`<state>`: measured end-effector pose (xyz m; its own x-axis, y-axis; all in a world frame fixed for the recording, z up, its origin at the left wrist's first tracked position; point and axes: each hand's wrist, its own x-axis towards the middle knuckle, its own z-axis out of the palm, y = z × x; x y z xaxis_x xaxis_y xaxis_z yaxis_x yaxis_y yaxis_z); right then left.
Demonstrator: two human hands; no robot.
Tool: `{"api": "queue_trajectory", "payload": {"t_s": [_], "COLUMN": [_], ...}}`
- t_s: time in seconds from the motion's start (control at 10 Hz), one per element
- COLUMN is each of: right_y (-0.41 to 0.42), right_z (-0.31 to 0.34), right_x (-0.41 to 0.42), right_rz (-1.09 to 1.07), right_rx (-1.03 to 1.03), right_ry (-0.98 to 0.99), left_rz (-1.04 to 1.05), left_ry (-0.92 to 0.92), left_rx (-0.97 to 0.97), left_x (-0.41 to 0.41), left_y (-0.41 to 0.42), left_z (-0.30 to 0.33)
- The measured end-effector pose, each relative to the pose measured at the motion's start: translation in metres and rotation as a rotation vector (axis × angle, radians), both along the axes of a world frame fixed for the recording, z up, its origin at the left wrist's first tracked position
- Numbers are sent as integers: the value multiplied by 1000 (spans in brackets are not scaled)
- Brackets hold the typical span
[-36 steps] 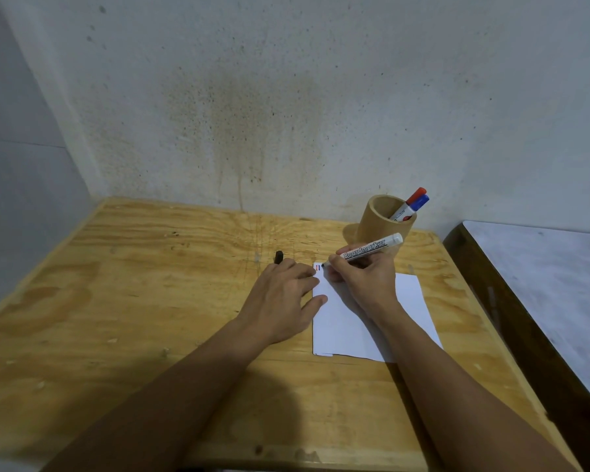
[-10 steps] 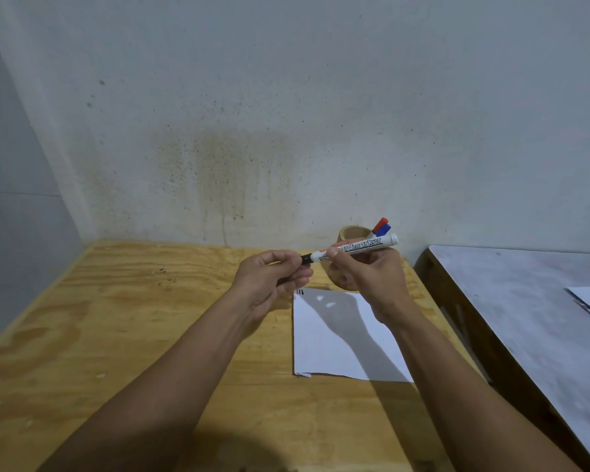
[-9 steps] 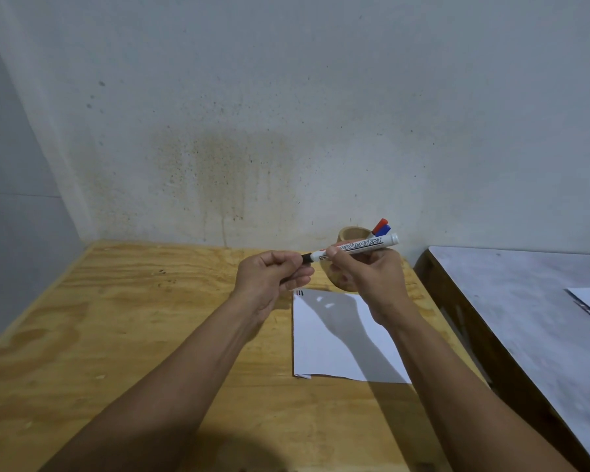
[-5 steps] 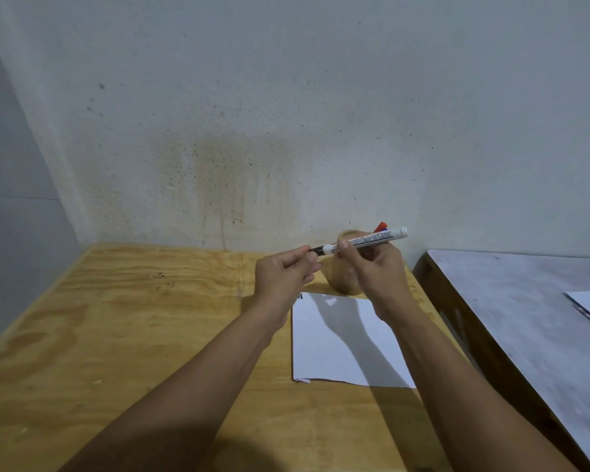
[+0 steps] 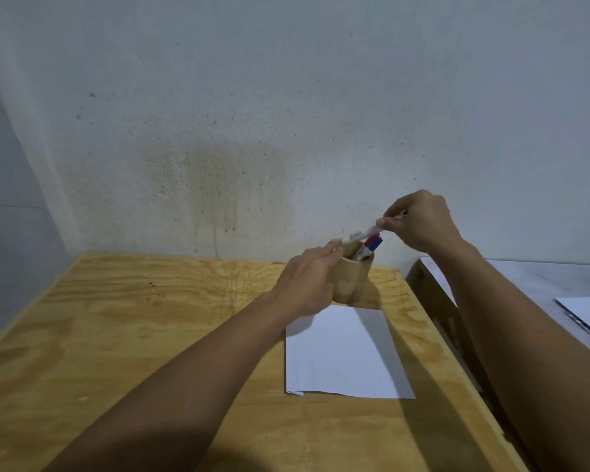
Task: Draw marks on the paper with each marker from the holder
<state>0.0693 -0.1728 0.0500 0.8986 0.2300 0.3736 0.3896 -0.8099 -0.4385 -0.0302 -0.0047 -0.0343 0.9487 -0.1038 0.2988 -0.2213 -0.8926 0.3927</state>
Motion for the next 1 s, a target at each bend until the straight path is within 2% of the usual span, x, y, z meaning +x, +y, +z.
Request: {"api": "queue_trajectory", "payload": {"t_s": [0.2, 0.3, 0.5, 0.7, 1.0], "right_y": [19, 25, 37, 38, 28], "right_z": [-8, -19, -35, -47, -52], "right_x": [3, 7, 18, 24, 10], "right_rz": [82, 81, 25, -15, 56], "right_rx": [-133, -24, -84, -137, 120], "right_ry": [91, 37, -47, -19, 55], "left_rz": [5, -4, -25, -29, -19], "left_ry": [20, 20, 35, 48, 1], "left_rx": [73, 53, 17, 16, 77], "left_x": [6, 9, 11, 9, 3], "left_y": [1, 3, 6, 5, 6], "left_z": [-8, -12, -20, -18, -17]}}
